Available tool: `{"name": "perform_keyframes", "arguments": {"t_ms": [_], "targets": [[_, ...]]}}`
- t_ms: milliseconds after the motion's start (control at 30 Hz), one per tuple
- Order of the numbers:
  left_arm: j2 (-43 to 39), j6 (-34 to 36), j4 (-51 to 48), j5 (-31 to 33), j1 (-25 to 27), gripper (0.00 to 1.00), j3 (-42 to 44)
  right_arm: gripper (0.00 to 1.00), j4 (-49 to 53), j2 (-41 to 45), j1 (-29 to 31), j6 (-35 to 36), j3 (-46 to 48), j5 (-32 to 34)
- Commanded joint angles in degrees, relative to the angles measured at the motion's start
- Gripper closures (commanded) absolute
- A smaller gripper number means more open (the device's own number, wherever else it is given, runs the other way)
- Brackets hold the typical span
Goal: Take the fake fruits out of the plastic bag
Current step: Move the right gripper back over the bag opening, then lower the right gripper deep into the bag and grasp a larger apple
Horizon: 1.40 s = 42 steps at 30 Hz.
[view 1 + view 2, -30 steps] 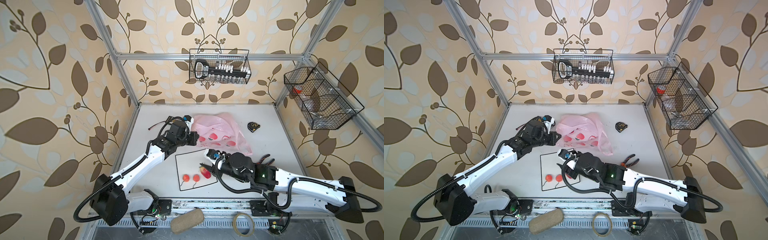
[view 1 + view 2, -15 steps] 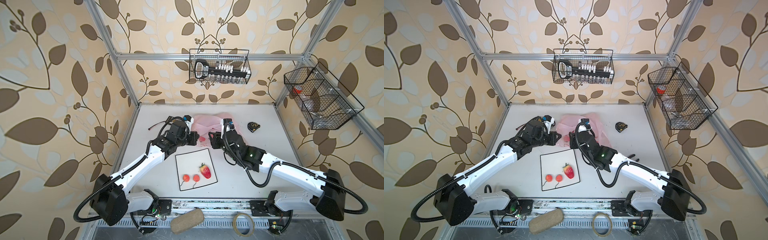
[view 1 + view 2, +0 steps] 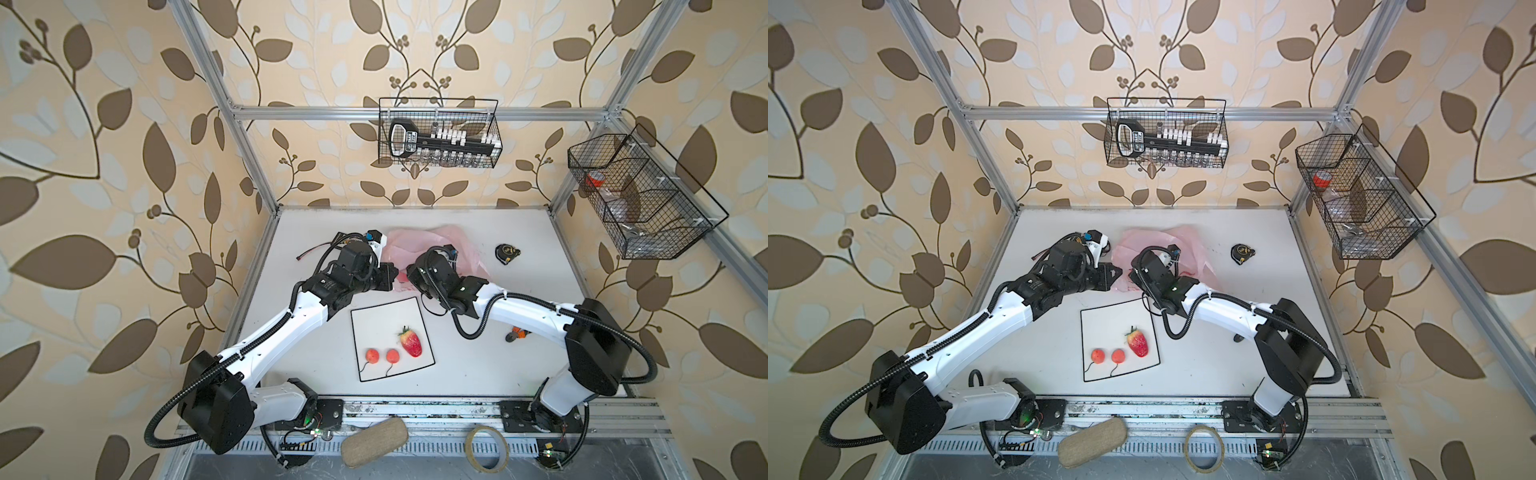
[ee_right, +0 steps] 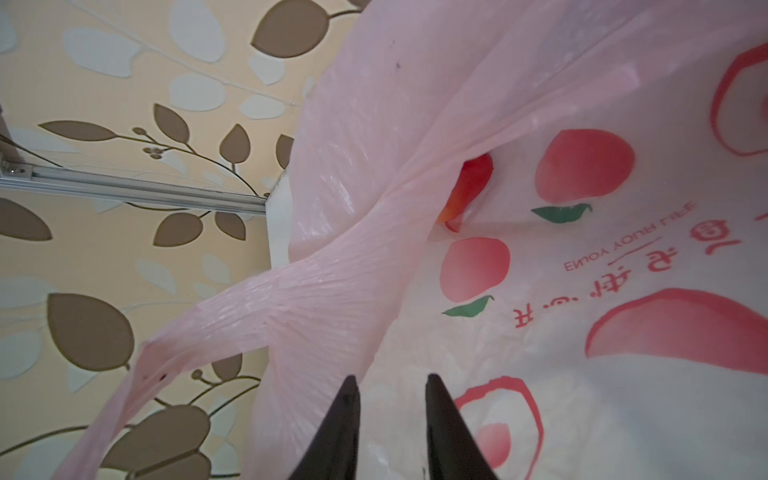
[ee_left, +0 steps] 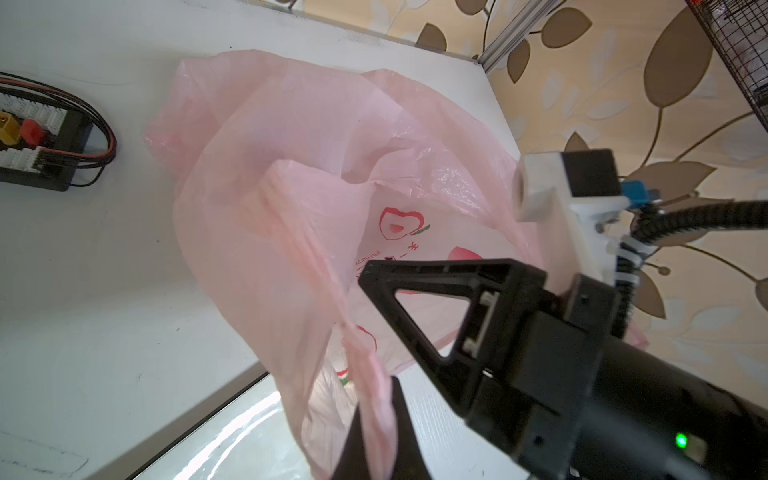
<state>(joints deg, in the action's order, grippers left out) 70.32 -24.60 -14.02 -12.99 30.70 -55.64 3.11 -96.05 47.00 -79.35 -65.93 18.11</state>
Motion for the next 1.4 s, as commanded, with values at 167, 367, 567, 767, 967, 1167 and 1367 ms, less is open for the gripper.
{"name": "perform_keyframes", "arguments": {"t_ms": [167, 367, 567, 767, 967, 1167, 1367], "targets": [[-2.98, 0.78, -2.27, 0.1, -0.11, 1.0, -0.58, 0.65, 1.76, -9.12, -1.25, -6.26, -7.21, -1.93], [-3.67, 1.08, -2.82, 0.52, -0.16, 1.0, 0.09, 0.58, 2.07, -13.59, -2.73, -5.83, -9.8, -1.96], [-3.53, 1.09, -2.51, 0.64, -0.11, 1.0, 0.27, 0.5, 2.07, -18.04, -3.98, -5.52, -13.43, -2.27], [-3.11, 1.13, -3.12, 0.96, -0.11, 1.0, 1.08, 0.44, 1.37, -23.0, -5.72, -5.44, -17.77, -2.04], [-1.87, 1.1, -4.51, 1.75, -0.19, 1.0, 0.84, 0.39, 2.52, -28.81, -7.0, -3.97, -23.6, -1.89], [-1.01, 1.05, -5.01, 1.08, -0.15, 1.0, 0.61, 0.34, 6.15, -33.74, -7.1, -2.26, -29.03, -0.66], [-0.7, 0.92, -4.75, 0.75, -0.18, 1.0, 0.62, 0.3, 15.56, -39.73, -7.1, -0.33, -37.63, 0.41]]}}
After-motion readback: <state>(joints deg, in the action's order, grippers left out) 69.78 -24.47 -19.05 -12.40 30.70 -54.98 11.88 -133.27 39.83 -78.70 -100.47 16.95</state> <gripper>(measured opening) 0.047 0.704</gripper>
